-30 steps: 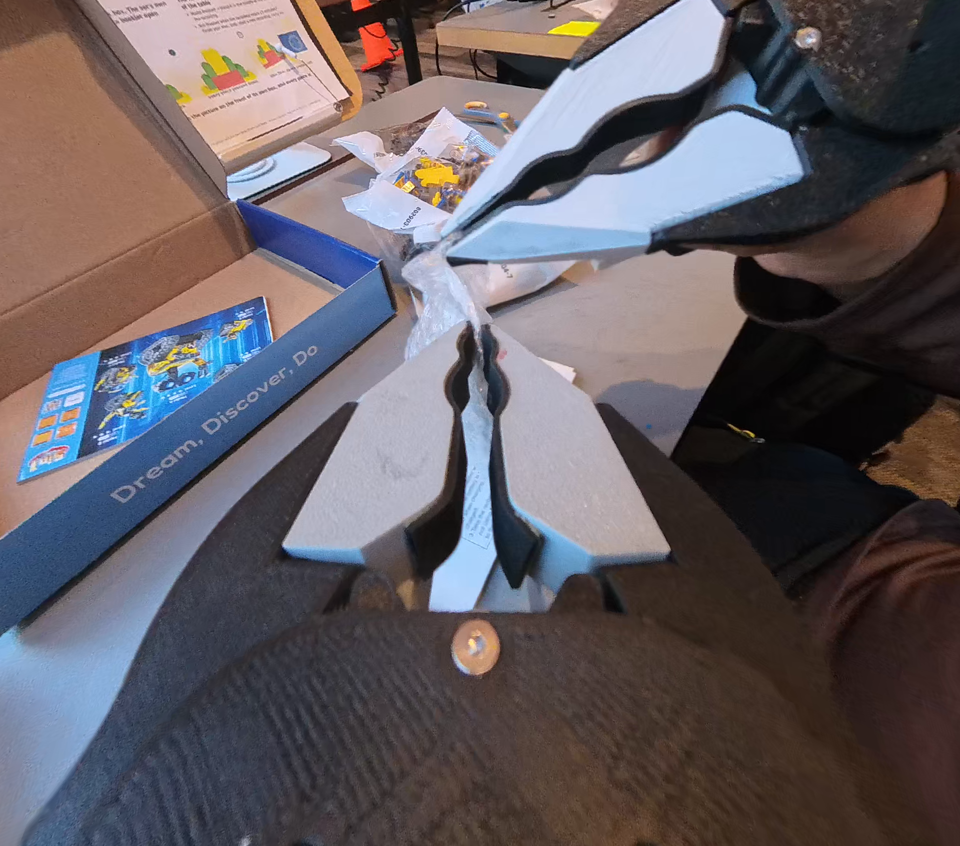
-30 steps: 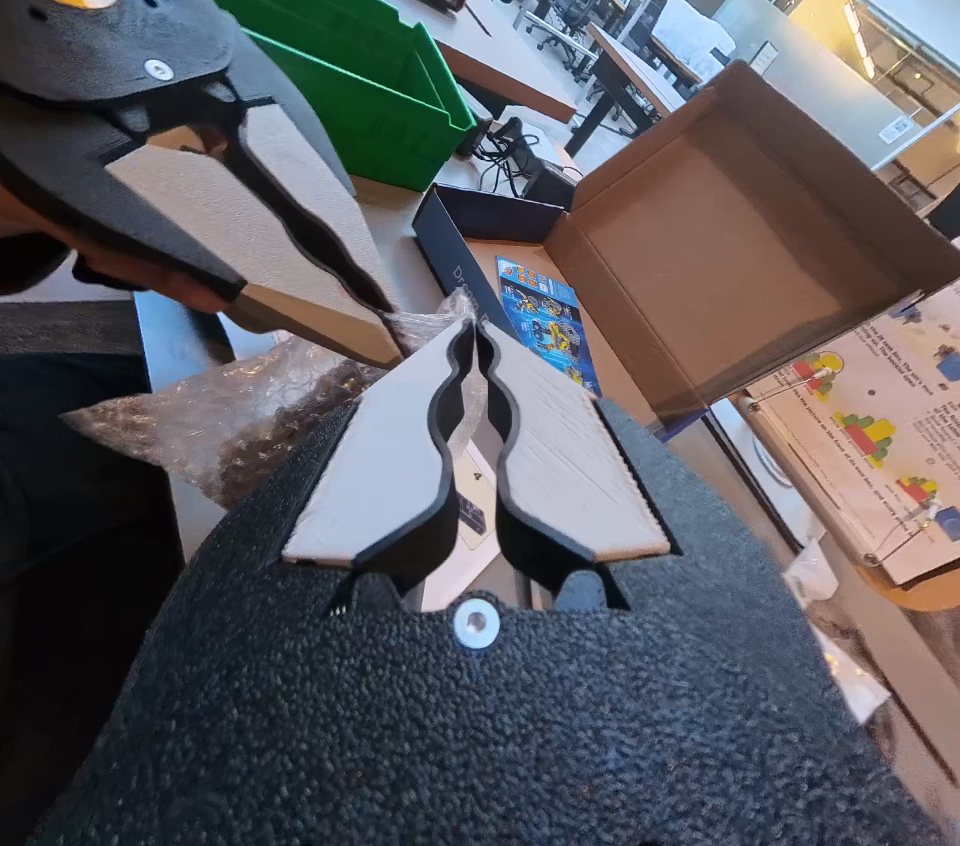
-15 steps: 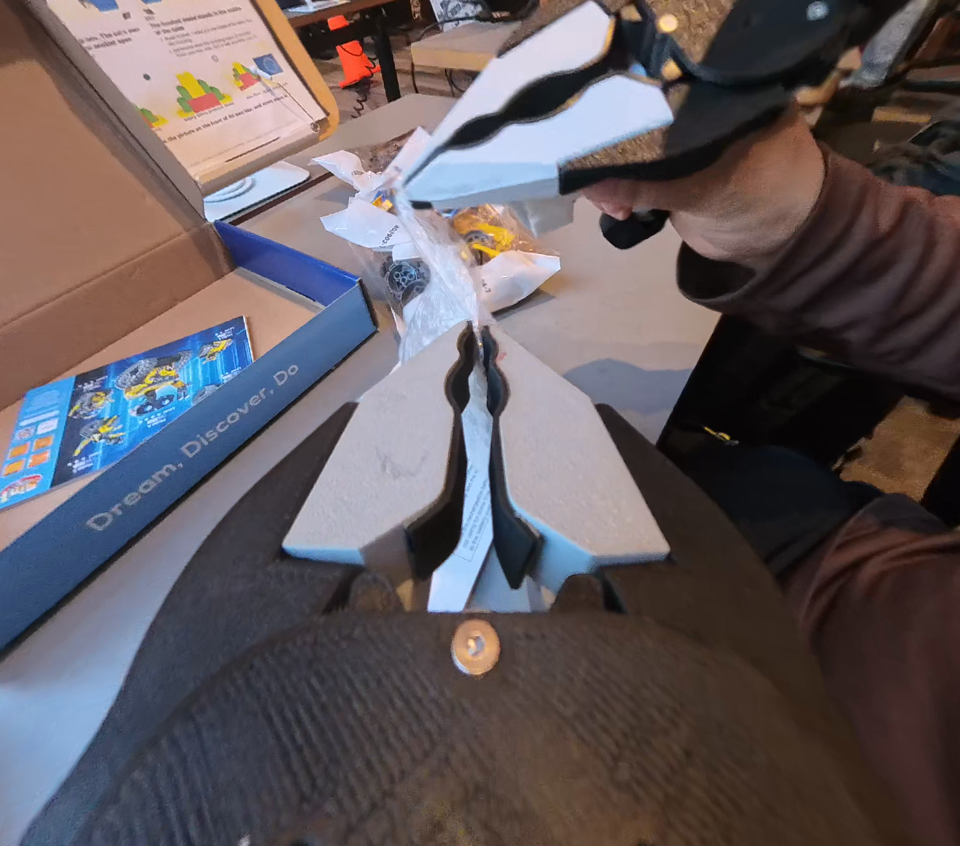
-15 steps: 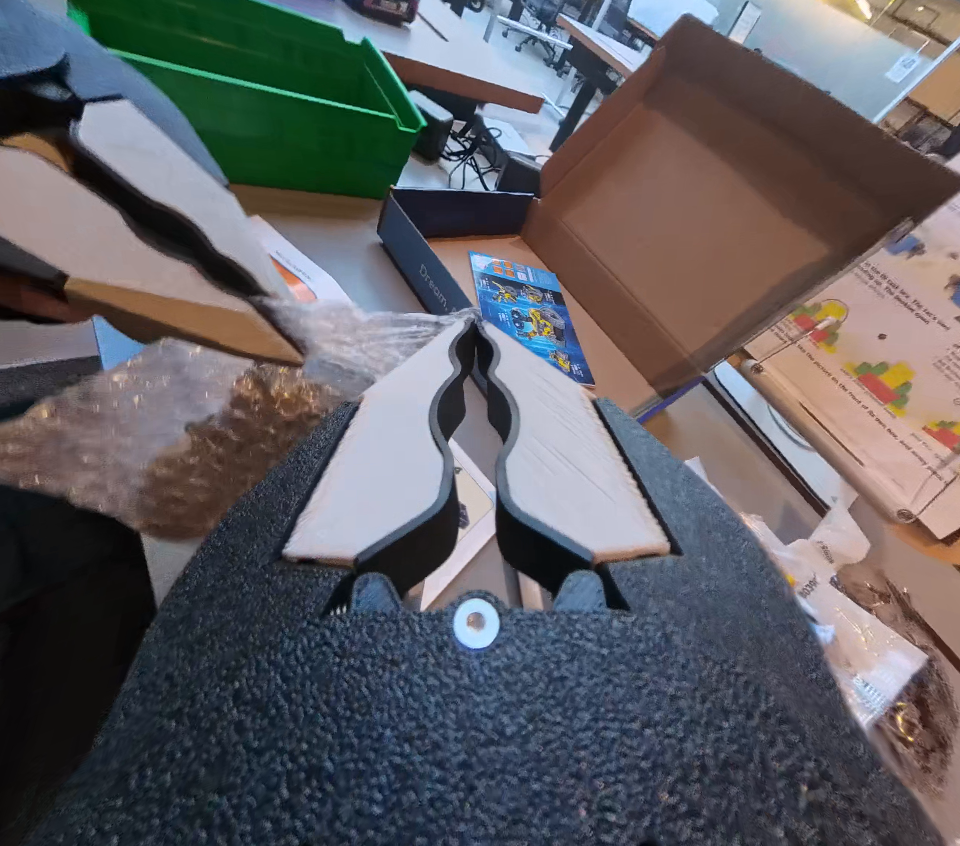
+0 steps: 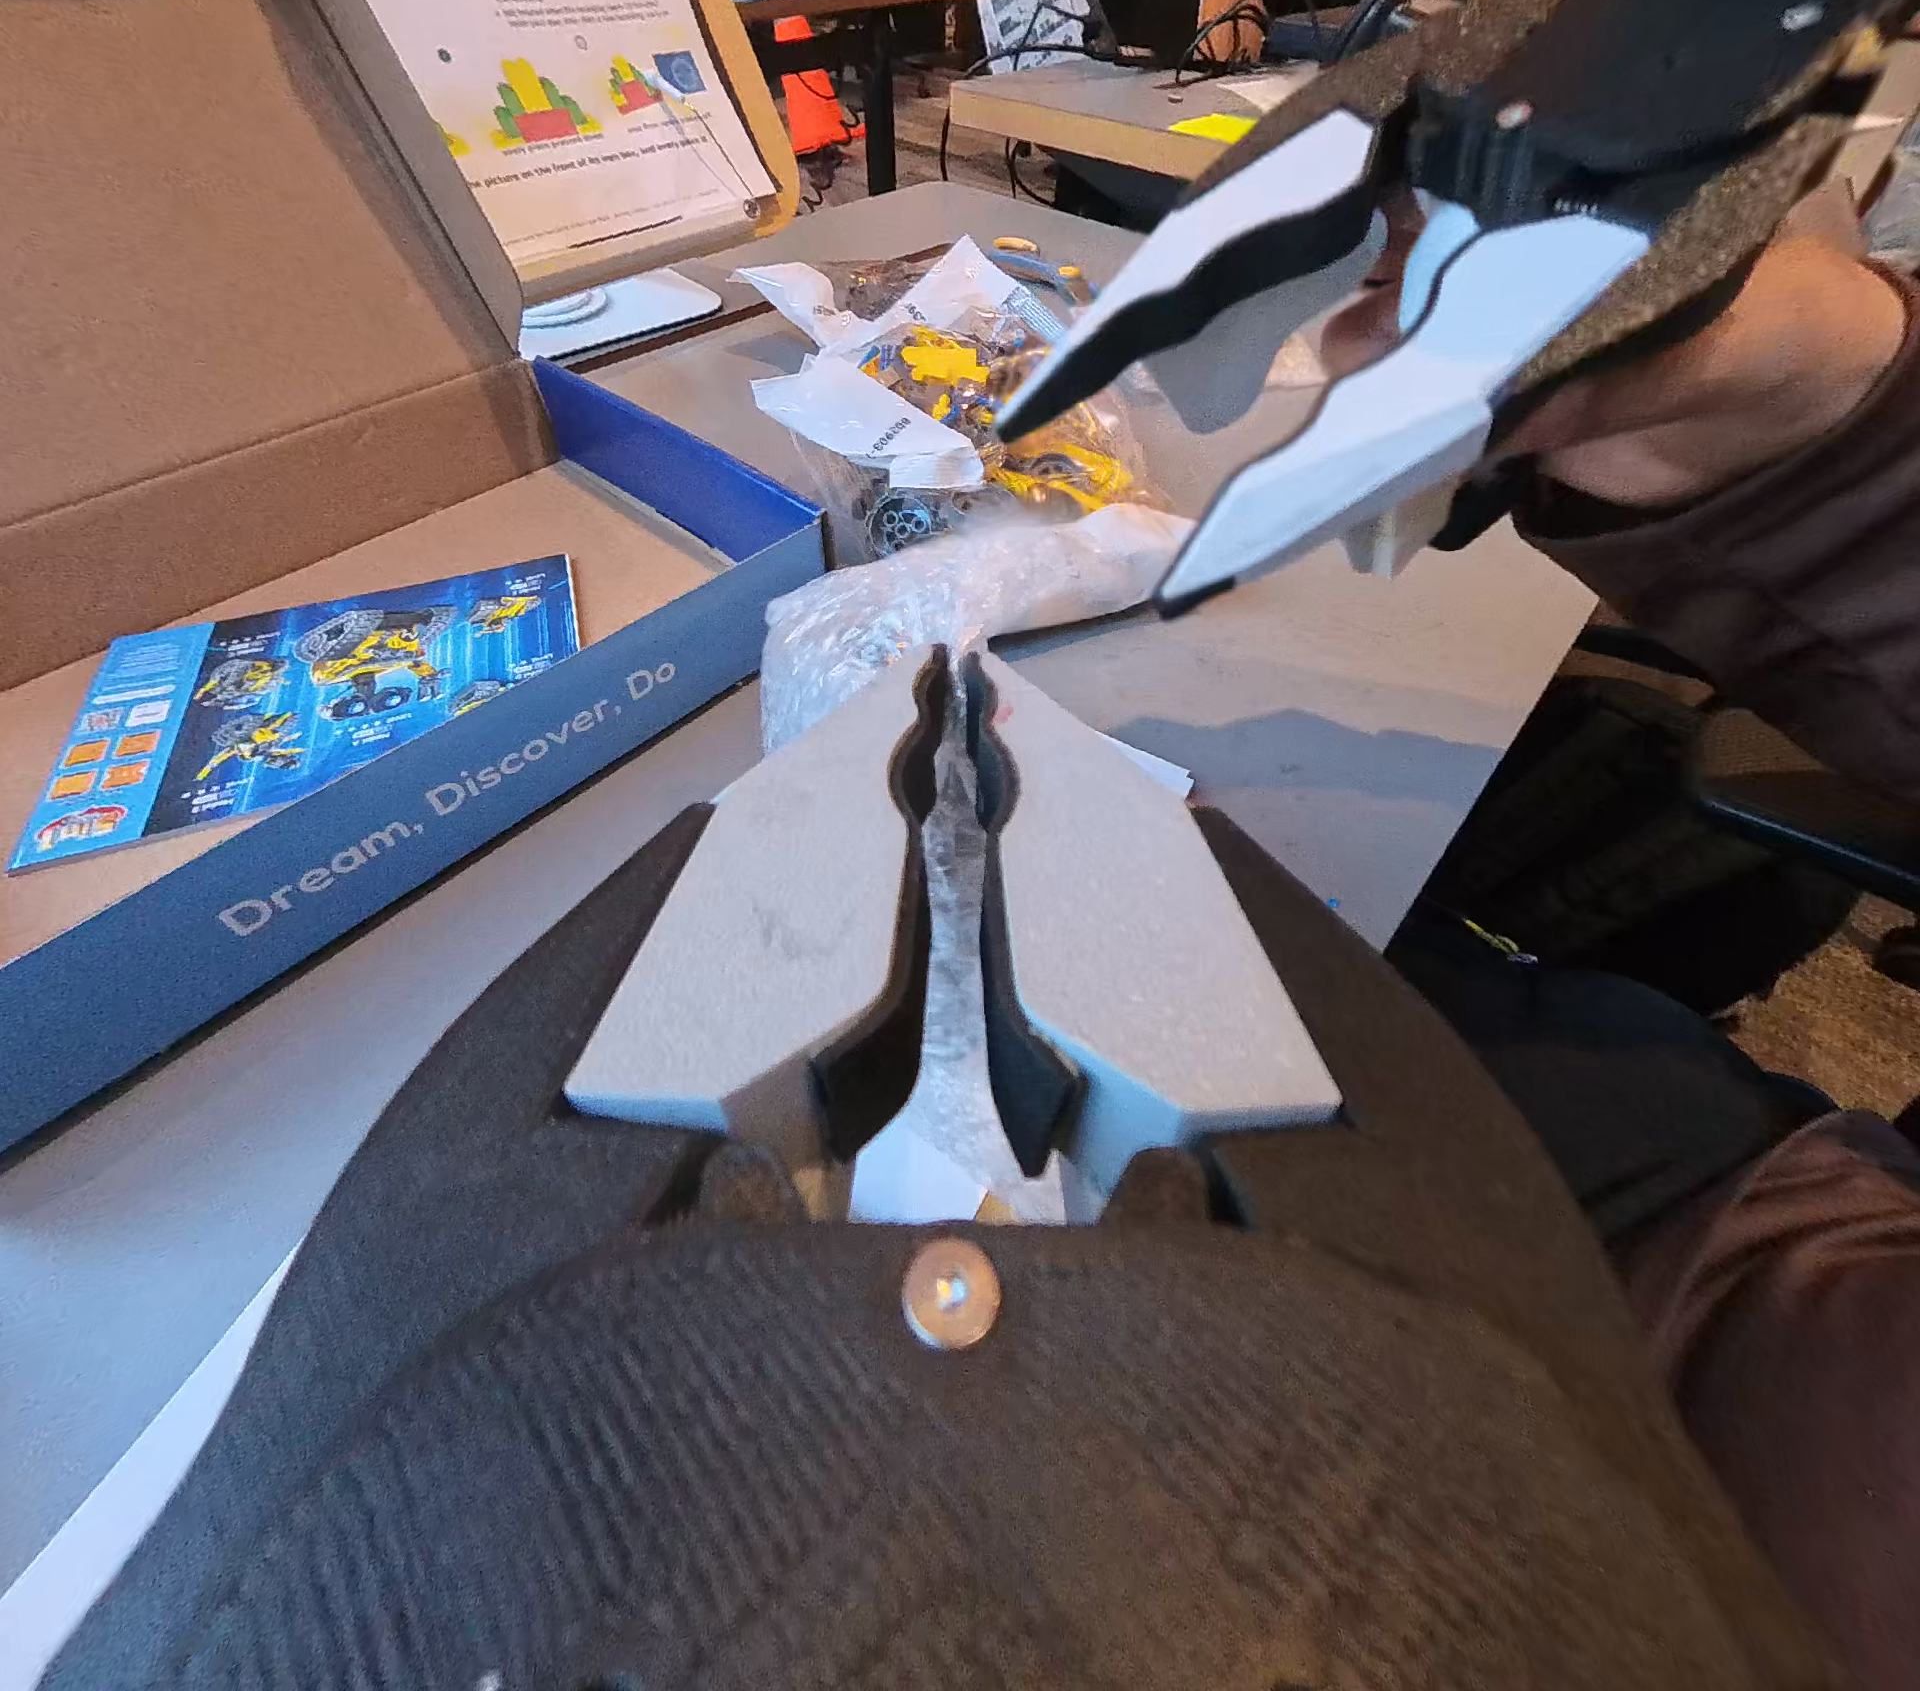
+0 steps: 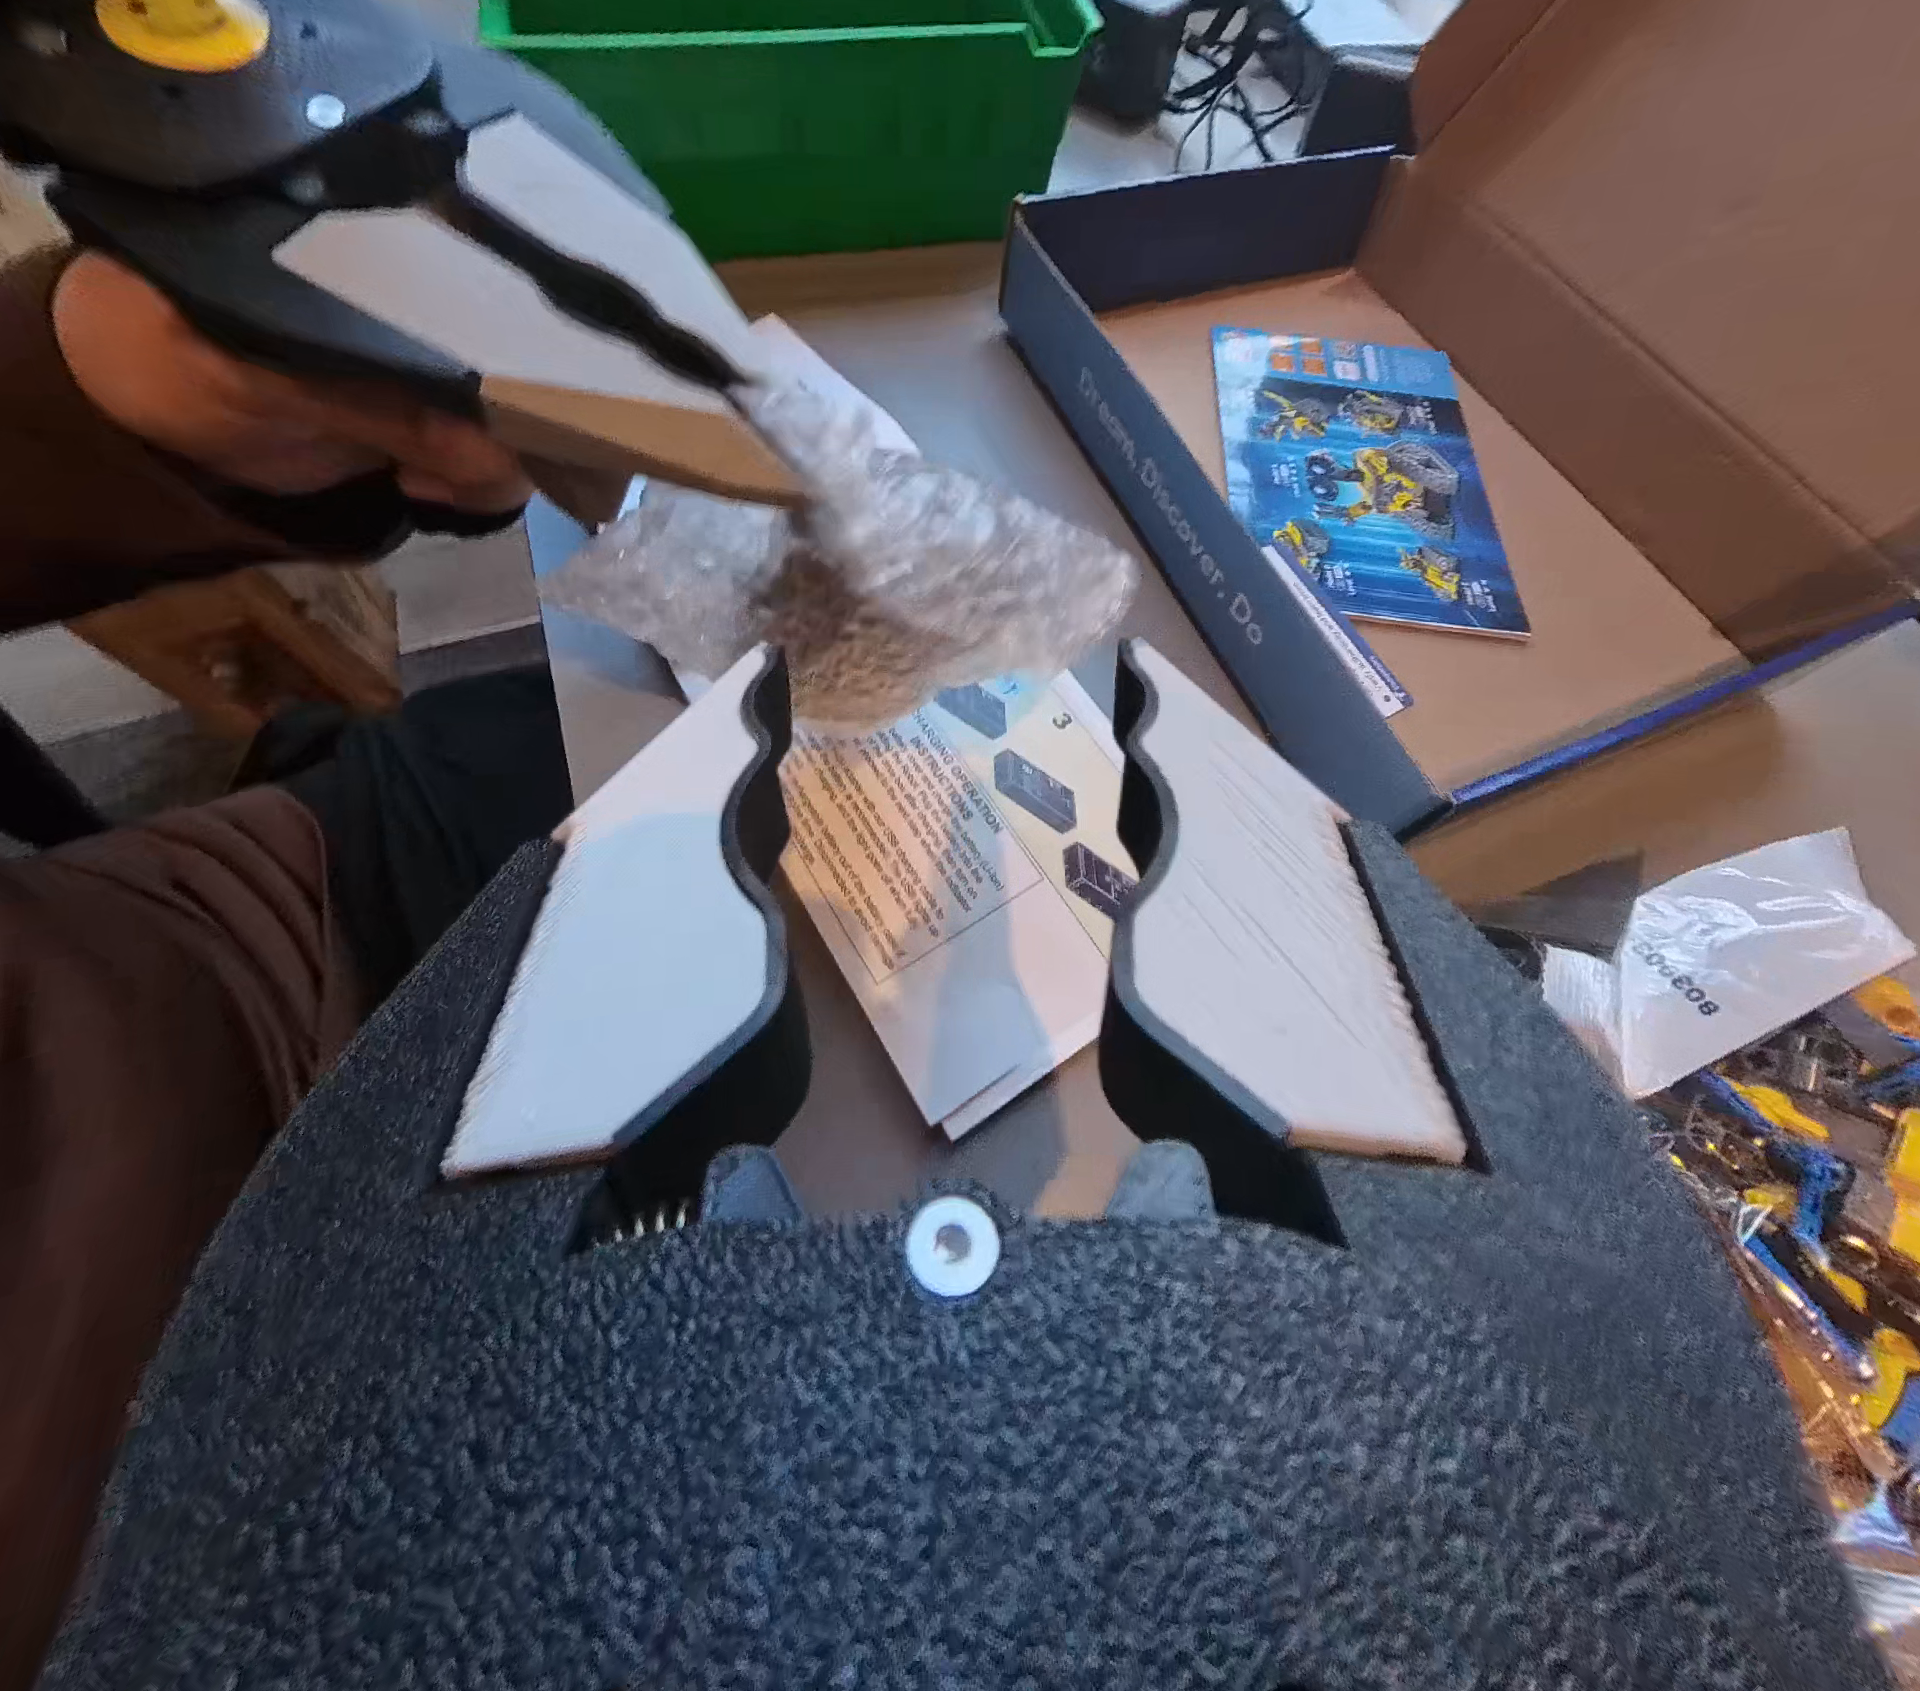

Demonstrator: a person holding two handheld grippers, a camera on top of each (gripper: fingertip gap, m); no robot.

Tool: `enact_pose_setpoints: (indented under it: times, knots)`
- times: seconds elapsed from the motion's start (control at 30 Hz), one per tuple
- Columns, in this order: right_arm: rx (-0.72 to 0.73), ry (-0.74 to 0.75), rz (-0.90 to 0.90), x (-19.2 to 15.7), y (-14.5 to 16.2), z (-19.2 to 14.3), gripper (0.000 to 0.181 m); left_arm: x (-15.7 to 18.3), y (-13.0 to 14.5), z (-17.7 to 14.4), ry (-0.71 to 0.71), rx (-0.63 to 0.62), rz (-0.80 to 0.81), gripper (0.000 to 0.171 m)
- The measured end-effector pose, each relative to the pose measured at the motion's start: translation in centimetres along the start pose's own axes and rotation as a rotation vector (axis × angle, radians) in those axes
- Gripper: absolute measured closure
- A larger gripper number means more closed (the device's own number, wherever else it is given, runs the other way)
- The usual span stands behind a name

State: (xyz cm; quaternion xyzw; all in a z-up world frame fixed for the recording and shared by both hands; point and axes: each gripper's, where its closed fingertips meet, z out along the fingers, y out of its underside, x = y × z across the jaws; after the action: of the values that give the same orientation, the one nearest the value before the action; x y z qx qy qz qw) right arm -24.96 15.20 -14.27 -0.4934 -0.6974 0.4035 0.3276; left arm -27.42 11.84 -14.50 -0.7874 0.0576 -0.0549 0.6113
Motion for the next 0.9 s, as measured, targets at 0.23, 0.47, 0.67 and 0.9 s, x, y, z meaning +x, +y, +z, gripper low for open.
enact_pose_setpoints:
  times: [0.23,0.47,0.67,0.9]
  knots:
    - [-0.026,0.069,-0.105,0.3,0.7,0.9,0.133,0.2,-0.8,-0.5,0.059,0.049,-0.079,0.171]
    - [0.037,0.139,-0.172,0.2,0.2,1.9,0.18,1.1,-0.9,-0.5,0.1,0.04,-0.069,0.171]
    - [0.09,0.119,-0.132,0.3,-0.8,1.1,0.181,0.8,-0.9,-0.7,0.103,0.041,-0.091,0.171]
    - [0.049,0.07,-0.135,-1.2,-0.1,2.2,0.181,1.6,0.1,0.4,0.076,0.005,-0.057,0.135]
